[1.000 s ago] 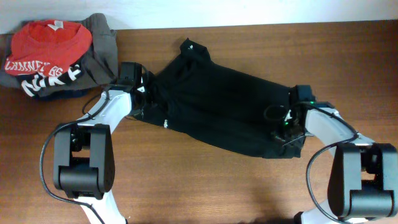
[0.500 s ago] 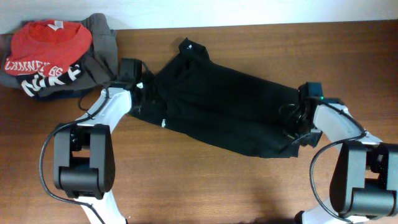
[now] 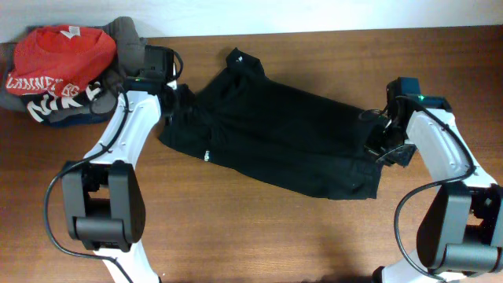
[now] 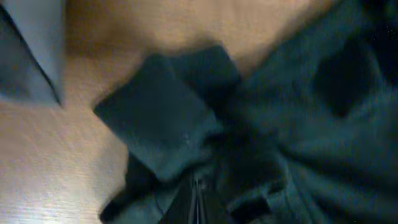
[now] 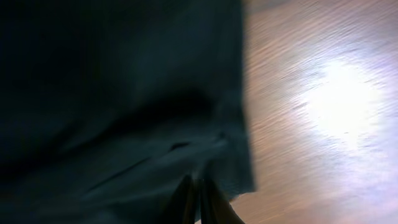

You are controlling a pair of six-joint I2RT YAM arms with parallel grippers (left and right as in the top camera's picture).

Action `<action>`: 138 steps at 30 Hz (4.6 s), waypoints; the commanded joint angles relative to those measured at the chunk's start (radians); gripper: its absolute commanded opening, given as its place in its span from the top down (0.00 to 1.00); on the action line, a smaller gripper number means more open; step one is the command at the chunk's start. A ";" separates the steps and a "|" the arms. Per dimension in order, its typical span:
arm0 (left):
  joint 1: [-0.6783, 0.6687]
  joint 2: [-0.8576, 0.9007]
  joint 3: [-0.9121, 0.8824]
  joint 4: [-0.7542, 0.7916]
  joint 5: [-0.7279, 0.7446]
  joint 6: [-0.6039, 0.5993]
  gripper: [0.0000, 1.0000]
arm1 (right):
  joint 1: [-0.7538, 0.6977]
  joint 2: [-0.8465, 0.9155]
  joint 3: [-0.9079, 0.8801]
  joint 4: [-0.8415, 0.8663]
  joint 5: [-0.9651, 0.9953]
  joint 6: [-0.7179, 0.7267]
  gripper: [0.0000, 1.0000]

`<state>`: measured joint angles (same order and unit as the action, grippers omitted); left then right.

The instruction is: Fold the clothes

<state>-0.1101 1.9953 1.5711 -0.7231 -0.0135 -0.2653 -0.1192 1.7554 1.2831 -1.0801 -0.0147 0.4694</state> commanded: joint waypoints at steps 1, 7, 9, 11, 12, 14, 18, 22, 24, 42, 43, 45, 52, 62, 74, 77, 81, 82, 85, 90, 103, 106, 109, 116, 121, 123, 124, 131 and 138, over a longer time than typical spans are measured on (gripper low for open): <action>-0.013 -0.005 0.011 -0.016 0.141 -0.037 0.99 | 0.013 0.003 0.011 0.002 -0.176 -0.046 0.90; -0.036 0.034 0.011 -0.011 0.182 -0.044 0.59 | 0.058 0.003 0.011 0.018 -0.176 -0.047 0.82; -0.036 0.056 0.011 -0.010 0.182 -0.043 0.21 | 0.070 0.003 0.011 0.022 -0.172 -0.047 0.76; -0.034 0.075 0.011 -0.011 0.182 -0.037 0.20 | 0.080 0.003 0.011 0.024 -0.169 -0.047 0.73; -0.031 0.085 0.011 -0.010 0.178 -0.030 0.19 | 0.081 0.003 0.011 0.024 -0.166 -0.047 0.73; -0.026 0.097 0.011 -0.007 0.150 -0.028 0.18 | 0.086 0.003 0.011 0.023 -0.164 -0.047 0.71; -0.020 0.104 0.011 0.012 0.148 -0.019 0.18 | 0.086 0.003 0.011 0.024 -0.158 -0.047 0.70; -0.021 0.104 0.011 0.026 0.150 -0.017 0.25 | 0.086 0.003 0.011 0.026 -0.158 -0.047 0.68; -0.021 0.104 0.011 0.030 0.152 -0.017 0.35 | 0.086 0.003 0.011 0.029 -0.158 -0.047 0.68; -0.021 0.105 0.011 0.105 0.153 -0.018 0.99 | 0.086 0.003 0.011 0.033 -0.158 -0.047 0.67; -0.021 0.105 0.011 0.120 0.154 -0.018 0.99 | 0.086 0.003 0.011 0.034 -0.158 -0.047 0.66; -0.021 0.105 0.011 0.156 0.176 -0.019 0.99 | 0.086 0.003 0.011 0.034 -0.158 -0.047 0.67; -0.021 0.105 0.011 0.266 0.209 -0.049 0.99 | 0.086 0.003 0.011 0.033 -0.158 -0.047 0.67; -0.021 0.137 0.011 0.302 0.208 -0.047 0.04 | 0.086 0.003 0.011 0.032 -0.158 -0.047 0.66; -0.020 0.136 0.012 0.217 0.208 -0.048 0.02 | 0.100 0.003 0.011 -0.027 -0.252 -0.100 0.68; -0.020 0.136 0.012 0.204 0.209 -0.048 0.06 | 0.136 0.003 0.003 -0.043 -0.259 -0.103 0.68; -0.020 0.136 0.021 0.140 0.209 -0.048 0.17 | 0.205 0.003 -0.039 -0.038 -0.259 -0.103 0.68; -0.019 0.136 0.021 0.122 0.208 -0.048 0.17 | 0.224 0.003 -0.052 -0.037 -0.259 -0.103 0.68; -0.016 0.136 0.021 0.089 0.208 -0.047 0.17 | 0.274 0.003 -0.102 0.003 -0.247 -0.059 0.74; -0.008 0.136 0.021 0.068 0.189 -0.047 0.21 | 0.302 0.004 -0.176 0.096 -0.231 -0.038 0.71; -0.004 0.137 0.021 0.008 0.094 -0.040 0.55 | 0.213 0.079 -0.232 0.120 -0.214 -0.035 0.88; -0.006 0.137 0.019 -0.002 0.107 -0.040 0.73 | 0.213 0.115 -0.233 0.122 -0.215 -0.035 0.91; -0.008 0.137 0.018 -0.011 0.106 -0.040 0.91 | 0.213 0.146 -0.233 0.132 -0.214 -0.034 0.91; -0.003 0.137 0.016 -0.012 0.071 -0.025 0.99 | 0.208 0.177 -0.235 0.138 -0.212 -0.034 0.92; 0.021 0.142 0.016 -0.007 -0.002 0.002 0.99 | 0.208 0.177 -0.235 0.117 -0.180 -0.028 0.92; 0.034 0.150 0.016 -0.002 -0.002 0.037 0.99 | 0.207 0.177 -0.235 0.093 -0.137 -0.002 0.92; 0.041 0.159 0.016 0.001 -0.002 0.046 0.99 | 0.207 0.177 -0.235 0.083 -0.117 0.005 0.91; 0.076 0.231 0.016 0.012 0.043 0.106 0.99 | 0.195 0.177 -0.235 0.054 -0.104 0.008 0.91; 0.082 0.236 0.016 0.015 0.027 0.106 0.99 | 0.153 0.177 -0.235 0.019 -0.086 0.012 0.96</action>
<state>-0.0471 2.1735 1.5875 -0.7116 0.0563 -0.1814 0.0654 1.8900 1.0805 -1.0473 -0.2237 0.4675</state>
